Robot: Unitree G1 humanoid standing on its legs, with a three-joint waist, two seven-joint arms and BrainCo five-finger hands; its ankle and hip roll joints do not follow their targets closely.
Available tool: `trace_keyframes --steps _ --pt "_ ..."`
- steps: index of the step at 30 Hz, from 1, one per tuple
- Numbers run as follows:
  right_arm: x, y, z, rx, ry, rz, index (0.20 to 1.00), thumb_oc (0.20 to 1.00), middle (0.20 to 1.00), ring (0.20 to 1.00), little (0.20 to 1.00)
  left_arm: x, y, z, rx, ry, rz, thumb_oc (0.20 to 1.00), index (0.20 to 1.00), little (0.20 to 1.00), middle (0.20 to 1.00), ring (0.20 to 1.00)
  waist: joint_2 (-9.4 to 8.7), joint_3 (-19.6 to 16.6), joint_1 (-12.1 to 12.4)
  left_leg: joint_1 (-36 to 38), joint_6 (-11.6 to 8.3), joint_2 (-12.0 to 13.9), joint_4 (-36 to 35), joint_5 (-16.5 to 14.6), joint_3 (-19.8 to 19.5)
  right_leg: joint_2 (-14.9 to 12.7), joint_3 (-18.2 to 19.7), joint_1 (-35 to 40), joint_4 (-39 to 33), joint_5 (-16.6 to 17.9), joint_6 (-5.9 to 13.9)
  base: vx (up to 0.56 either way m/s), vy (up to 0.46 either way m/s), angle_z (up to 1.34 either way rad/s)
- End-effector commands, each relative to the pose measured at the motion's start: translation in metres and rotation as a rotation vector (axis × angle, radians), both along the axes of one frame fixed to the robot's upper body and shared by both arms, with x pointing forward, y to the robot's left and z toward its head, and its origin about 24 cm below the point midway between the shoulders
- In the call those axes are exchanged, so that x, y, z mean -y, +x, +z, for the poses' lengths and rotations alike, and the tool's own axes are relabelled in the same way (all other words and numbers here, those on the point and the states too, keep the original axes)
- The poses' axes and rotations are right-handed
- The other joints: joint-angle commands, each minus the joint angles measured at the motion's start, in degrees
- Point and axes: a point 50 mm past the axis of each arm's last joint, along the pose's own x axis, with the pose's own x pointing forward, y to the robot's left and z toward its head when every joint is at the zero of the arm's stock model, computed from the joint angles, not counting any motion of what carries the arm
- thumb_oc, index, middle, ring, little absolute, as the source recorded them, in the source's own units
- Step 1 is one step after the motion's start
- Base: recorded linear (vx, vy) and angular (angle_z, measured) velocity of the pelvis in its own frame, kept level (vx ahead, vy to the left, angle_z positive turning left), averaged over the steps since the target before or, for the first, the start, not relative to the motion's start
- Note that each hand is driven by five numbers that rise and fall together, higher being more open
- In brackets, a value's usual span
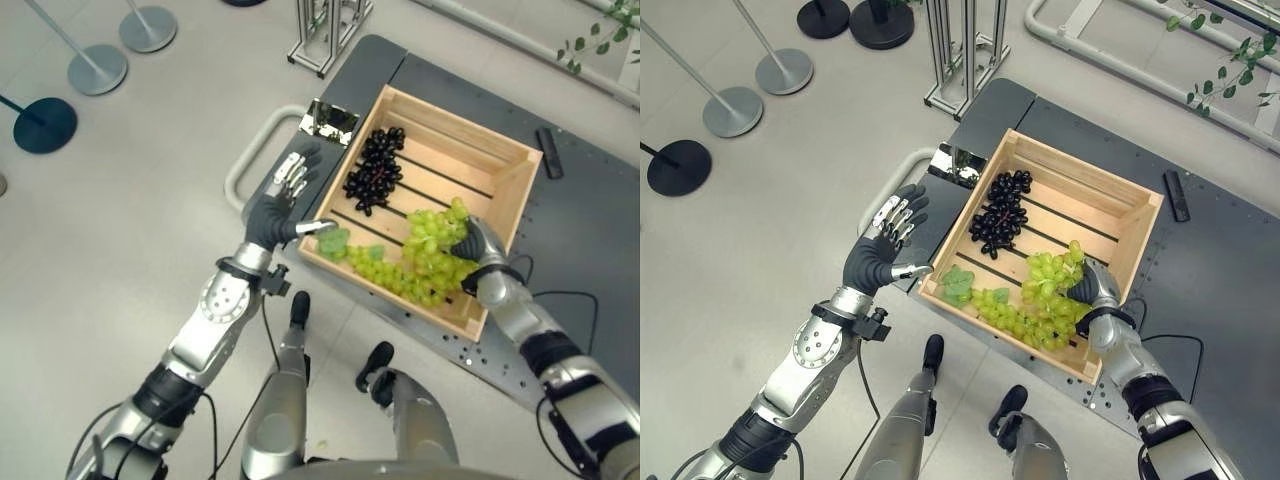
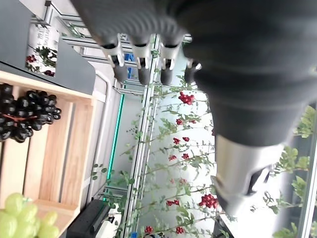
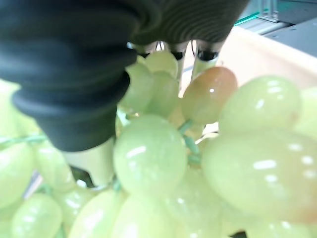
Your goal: Pick up the fruits from the basket on one side to the basket on the other side
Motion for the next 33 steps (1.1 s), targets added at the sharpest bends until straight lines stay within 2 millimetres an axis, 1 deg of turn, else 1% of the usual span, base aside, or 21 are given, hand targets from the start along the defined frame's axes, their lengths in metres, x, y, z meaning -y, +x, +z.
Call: trace_keyframes --steps 1,2,3,4,5,6,7,8,10,11,12,17,18,19,22,26,27,28,30,33 --pt "-0.012 0.005 0.041 0.216 0.146 0.085 0.2 0.2 0.2 0.2 0.2 -0.002 -0.008 0.004 0.03 -0.007 -0.034 1.0 1.0 1.0 1.0 1.0 -3.65 -5.2 -2.0 2.8 -0.2 0.2 2.6 -7.1 1.8 -2.6 0.5 5.6 -13.1 9.3 6.99 0.09 -0.019 -0.05" --pt "-0.015 0.002 0.042 0.221 0.18 0.11 0.2 0.2 0.2 0.2 0.2 -0.003 -0.008 0.001 0.023 0.016 -0.036 1.0 1.0 1.0 1.0 1.0 -3.72 -5.8 -2.2 3.3 -0.18 0.3 2.4 -7.2 1.9 -2.5 0.6 6.1 -13.3 9.3 7.01 0.13 -0.009 -0.03" --pt "-0.029 -0.005 0.055 0.288 0.318 0.209 0.2 0.2 0.2 0.2 0.2 -0.004 -0.007 -0.008 0.001 0.091 -0.037 1.0 1.0 1.0 1.0 1.0 -3.91 -7.3 -3.1 4.8 -0.13 0.4 2.0 -7.4 2.6 -2.3 1.0 7.0 -13.5 9.1 7.05 0.08 0.009 -0.05" --pt "-0.028 -0.006 0.055 0.287 0.32 0.208 0.2 0.2 0.2 0.2 0.2 -0.004 -0.007 -0.008 0.0 0.091 -0.038 1.0 1.0 1.0 1.0 1.0 -3.95 -7.4 -3.1 4.7 -0.04 0.3 1.9 -7.1 2.6 -2.3 1.0 6.9 -13.7 9.4 7.03 0.14 0.021 -0.13" --pt "-0.041 -0.012 0.063 0.311 0.431 0.314 0.2 0.2 0.2 0.2 0.2 -0.003 -0.008 -0.017 -0.037 0.149 -0.069 1.0 1.0 1.0 1.0 1.0 -4.0 -9.3 -3.8 6.2 0.12 0.3 1.3 -7.3 3.1 -2.1 1.3 8.1 -14.2 9.2 7.1 0.09 0.015 -0.18" --pt "-0.041 -0.012 0.063 0.308 0.434 0.314 0.2 0.2 0.2 0.2 0.2 -0.004 -0.008 -0.018 -0.039 0.15 -0.07 1.0 1.0 1.0 1.0 1.0 -4.05 -9.4 -3.8 6.3 0.13 0.2 1.2 -7.3 3.2 -2.1 1.3 8.2 -14.3 9.2 7.12 0.19 0.023 -0.27" --pt "-0.062 -0.02 0.075 0.345 0.613 0.461 0.2 0.2 0.2 0.2 0.2 -0.002 -0.008 -0.031 -0.093 0.2 -0.098 1.0 1.0 1.0 1.0 1.0 -4.05 -11.1 -4.5 8.4 0.14 0.3 0.6 -7.9 4.1 -1.8 2.0 9.7 -14.7 8.8 7.27 0.08 0.016 -0.21" --pt "-0.061 -0.02 0.075 0.344 0.614 0.461 0.2 0.2 0.2 0.2 0.2 -0.001 -0.008 -0.031 -0.092 0.2 -0.099 1.0 1.0 1.0 1.0 1.0 -4.09 -11.1 -4.5 8.3 0.22 0.2 0.5 -7.6 4.1 -1.9 2.0 9.6 -14.9 9.1 7.25 0.12 0.028 -0.21" --pt "-0.073 -0.024 0.081 0.335 0.638 0.552 0.2 0.2 0.2 0.2 0.2 0.001 -0.009 -0.034 -0.092 0.256 -0.125 1.0 1.0 1.0 1.0 1.0 -4.02 -13.0 -5.0 9.8 0.19 0.4 -0.1 -7.7 4.8 -1.6 2.5 10.6 -15.5 9.1 7.33 0.09 0.017 -0.13" --pt "-0.083 -0.027 0.087 0.333 0.705 0.63 0.2 0.2 0.2 0.2 0.2 0.003 -0.01 -0.037 -0.102 0.28 -0.149 1.0 1.0 1.0 1.0 1.0 -3.95 -13.8 -5.3 11.1 0.08 0.5 -0.5 -8.1 5.6 -1.4 3.0 11.5 -15.8 8.8 7.43 0.1 0.016 -0.19" --pt "-0.088 -0.029 0.091 0.328 0.718 0.681 0.2 0.2 0.2 0.2 0.2 0.005 -0.011 -0.038 -0.102 0.304 -0.176 1.0 1.0 1.0 1.0 1.0 -3.87 -14.9 -5.5 11.7 0.11 0.6 -0.9 -7.9 5.9 -1.4 3.3 11.8 -16.3 9.1 7.42 0.1 0.015 -0.27" --pt "-0.11 -0.038 0.097 0.243 0.791 0.863 0.2 0.2 0.2 0.2 0.2 0.01 -0.011 -0.046 -0.163 0.346 -0.275 1.0 1.0 1.0 1.0 1.0 -3.28 -18.9 -6.4 15.1 -0.13 0.7 -3.0 -7.9 7.4 -1.0 4.0 14.3 -17.7 9.2 7.45 0.1 0.009 -0.2" --pt "-0.12 -0.04 0.102 0.222 0.84 0.942 0.2 0.2 0.2 0.2 0.2 0.014 -0.011 -0.048 -0.187 0.344 -0.315 1.0 1.0 1.0 1.0 1.0 -3.03 -20.1 -6.7 16.3 -0.18 0.7 -3.6 -8.0 7.9 -0.9 4.2 15.0 -18.2 9.3 7.54 0.06 0.003 -0.04" --pt "-0.12 -0.04 0.103 0.222 0.841 0.942 0.2 0.2 0.2 0.2 0.2 0.014 -0.011 -0.048 -0.187 0.343 -0.315 1.0 1.0 1.0 1.0 1.0 -3.02 -20.1 -6.7 16.4 -0.19 0.7 -3.6 -8.0 7.9 -0.9 4.2 15.1 -18.2 9.3 7.54 0.05 0.004 -0.11" --pt "-0.136 -0.041 0.103 0.159 0.906 1.025 0.2 0.2 0.2 0.2 0.2 0.02 -0.012 -0.045 -0.196 0.352 -0.375 1.0 1.0 1.0 1.0 1.0 -2.71 -21.3 -7.1 17.8 -0.34 0.8 -4.4 -8.0 8.8 -0.7 4.7 15.9 -19.0 9.6 7.57 0.02 -0.003 -0.19" --pt "-0.149 -0.045 0.104 0.105 0.924 1.102 0.2 0.2 0.2 0.2 0.2 0.025 -0.01 -0.037 -0.184 0.343 -0.416 1.0 1.0 1.0 1.0 1.0 -2.34 -22.5 -7.4 18.9 -0.51 0.9 -5.0 -7.9 9.5 -0.6 5.1 16.7 -19.6 9.7 7.54 0.02 -0.011 -0.11" --pt "-0.149 -0.045 0.104 0.105 0.924 1.102 0.2 0.2 0.2 0.2 0.2 0.025 -0.01 -0.037 -0.184 0.343 -0.416 1.0 1.0 1.0 1.0 1.0 -2.34 -22.5 -7.4 18.9 -0.51 0.9 -5.0 -7.9 9.5 -0.6 5.1 16.7 -19.6 9.7 7.54 0.01 -0.016 -0.04" --pt "-0.15 -0.045 0.102 0.078 0.921 1.106 0.2 0.2 0.2 0.2 0.2 0.029 -0.009 -0.032 -0.175 0.339 -0.444 1.0 1.0 1.0 1.0 1.0 -2.18 -22.9 -7.4 19.4 -0.58 1.0 -5.2 -7.8 9.5 -0.5 5.0 17.2 -19.8 9.7 7.52 0.0 0.0 0.0" --pt "-0.151 -0.047 0.099 0.054 0.953 1.124 0.2 0.2 0.2 0.2 0.2 0.031 -0.01 -0.028 -0.171 0.331 -0.472 1.0 1.0 1.0 1.0 1.0 -2.08 -23.1 -7.6 19.7 -0.64 1.0 -5.5 -7.8 9.5 -0.4 4.9 17.7 -20.1 9.8 7.53 0.0 0.0 0.0" --pt "-0.155 -0.049 0.099 0.039 1.017 1.147 0.2 0.2 0.2 0.2 0.2 0.036 -0.009 -0.028 -0.192 0.307 -0.497 1.0 1.0 1.0 1.0 1.0 -1.79 -23.4 -7.8 20.0 -0.74 1.1 -5.7 -7.8 9.6 -0.6 4.6 18.0 -20.1 9.9 7.53 0.0 0.0 0.0"
